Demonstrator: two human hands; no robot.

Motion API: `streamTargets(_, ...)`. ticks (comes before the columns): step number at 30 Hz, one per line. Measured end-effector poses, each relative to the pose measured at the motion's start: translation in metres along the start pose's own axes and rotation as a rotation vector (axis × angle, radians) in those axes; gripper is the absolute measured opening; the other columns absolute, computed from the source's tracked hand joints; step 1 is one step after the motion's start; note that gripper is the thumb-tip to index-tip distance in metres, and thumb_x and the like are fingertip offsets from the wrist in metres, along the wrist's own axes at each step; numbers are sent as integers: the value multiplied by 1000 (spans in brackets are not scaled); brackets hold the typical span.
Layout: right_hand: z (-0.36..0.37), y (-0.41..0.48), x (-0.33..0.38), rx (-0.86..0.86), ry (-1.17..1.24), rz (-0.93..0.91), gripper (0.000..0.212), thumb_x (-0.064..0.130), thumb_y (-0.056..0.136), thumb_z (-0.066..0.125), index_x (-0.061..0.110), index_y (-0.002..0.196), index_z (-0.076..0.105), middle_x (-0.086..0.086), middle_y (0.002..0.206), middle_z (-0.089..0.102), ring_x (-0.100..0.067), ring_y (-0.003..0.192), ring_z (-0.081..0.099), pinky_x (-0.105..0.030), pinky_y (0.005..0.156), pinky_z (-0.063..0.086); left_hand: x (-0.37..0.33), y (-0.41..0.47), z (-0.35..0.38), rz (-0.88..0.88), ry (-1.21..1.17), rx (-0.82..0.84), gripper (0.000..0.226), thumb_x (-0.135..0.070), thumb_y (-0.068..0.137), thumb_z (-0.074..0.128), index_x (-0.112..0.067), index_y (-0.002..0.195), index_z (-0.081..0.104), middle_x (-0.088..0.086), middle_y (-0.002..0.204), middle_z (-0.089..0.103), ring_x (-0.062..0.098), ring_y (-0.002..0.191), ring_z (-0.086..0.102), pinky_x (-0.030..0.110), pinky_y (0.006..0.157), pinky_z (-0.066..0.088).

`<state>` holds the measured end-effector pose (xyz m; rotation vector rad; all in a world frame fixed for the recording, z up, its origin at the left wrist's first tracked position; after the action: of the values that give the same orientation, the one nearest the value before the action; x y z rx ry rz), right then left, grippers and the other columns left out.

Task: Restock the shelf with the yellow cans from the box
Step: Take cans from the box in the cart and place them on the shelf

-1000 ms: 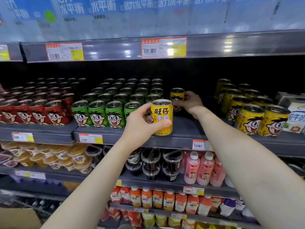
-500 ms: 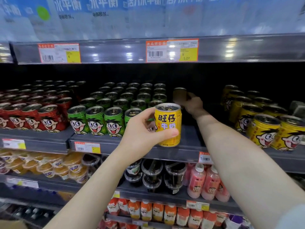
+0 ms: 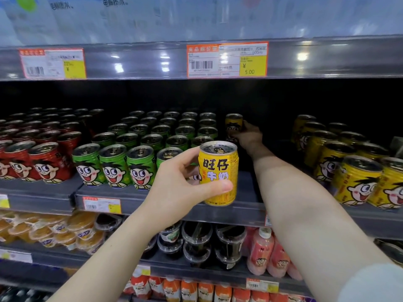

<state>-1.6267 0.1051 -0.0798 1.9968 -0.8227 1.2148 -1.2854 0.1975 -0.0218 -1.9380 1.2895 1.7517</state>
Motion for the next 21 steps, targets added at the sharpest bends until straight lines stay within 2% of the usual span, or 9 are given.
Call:
streamTargets(4, 4, 7, -1, 0, -49, -21, 52, 31, 77, 83, 18, 125, 67, -4, 115, 72, -21, 105, 68, -32, 94, 54, 5, -1, -4, 24, -2, -4, 51, -25, 74, 91, -32, 121, 71, -6, 111, 77, 17, 107, 72, 47, 95, 58)
streamTargets(7, 3, 5, 1, 2, -60, -32, 51, 32, 79, 82, 16, 125, 66, -7, 118, 71, -23, 107, 66, -34, 95, 52, 7, -2, -2, 34, -27, 0, 53, -26, 71, 90, -30, 120, 72, -6, 110, 77, 17, 106, 73, 43, 93, 60)
streamTargets(9, 5, 6, -1, 26, -85, -4, 60, 35, 80, 81, 15, 132, 61, -8, 126, 67, -25, 114, 63, -33, 97, 50, 7, -3, 0, 40, -38, 6, 53, -26, 70, 90, -30, 120, 72, -6, 110, 78, 16, 106, 73, 39, 91, 61)
streamTargets(11, 5, 4, -3, 38, -119, 46, 79, 40, 79, 81, 15, 146, 48, -8, 142, 56, -27, 129, 55, -32, 103, 45, 6, -2, 2, 40, -49, 14, 53, -25, 70, 90, -30, 119, 72, -6, 109, 78, 15, 105, 74, 36, 89, 61)
streamTargets(13, -2, -7, -2, 6, -61, 107, 90, 37, 77, 84, 10, 151, 39, -10, 149, 48, -28, 135, 49, -35, 107, 44, 4, 1, 3, 24, -50, 17, 53, -21, 72, 90, -28, 120, 71, -7, 107, 78, 11, 104, 73, 29, 88, 59)
streamTargets(15, -15, -21, 6, -50, 56, 131, 78, 25, 78, 85, 5, 143, 48, -11, 137, 58, -26, 124, 57, -31, 99, 49, 0, 6, 5, 7, -30, 17, 52, -17, 74, 91, -27, 121, 71, -10, 105, 78, 6, 101, 73, 21, 85, 57)
streamTargets(17, -27, -34, 11, -65, 202, 148, 58, 15, 78, 84, 2, 129, 60, -11, 120, 66, -23, 105, 64, -31, 87, 53, -7, 14, 9, 0, -10, 9, 50, -17, 76, 91, -26, 121, 71, -13, 102, 78, 2, 98, 73, 17, 83, 56)
streamTargets(20, -37, -57, 25, 127, 279, 170, 21, 16, 91, 69, 6, 110, 69, -5, 93, 76, -21, 88, 67, -29, 70, 52, -15, 25, 19, -8, 12, -5, 48, -22, 77, 91, -28, 120, 71, -16, 101, 78, 0, 96, 72, 15, 81, 56)
streamTargets(21, -38, -70, 32, 230, 315, 179, 20, 21, 96, 63, 8, 111, 69, -2, 90, 77, -21, 88, 69, -28, 70, 53, -17, 29, 22, -10, 29, -16, 47, -24, 77, 91, -30, 119, 71, -17, 99, 78, -1, 94, 72, 15, 80, 56)
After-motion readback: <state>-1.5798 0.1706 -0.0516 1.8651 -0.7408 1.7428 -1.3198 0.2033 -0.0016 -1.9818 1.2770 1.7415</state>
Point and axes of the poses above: each hand's wrist, its own y-axis towards the middle knuckle, its own z-axis out of the palm, x = y × z, the point moved 10 cm from there along y, towards the middle knuckle
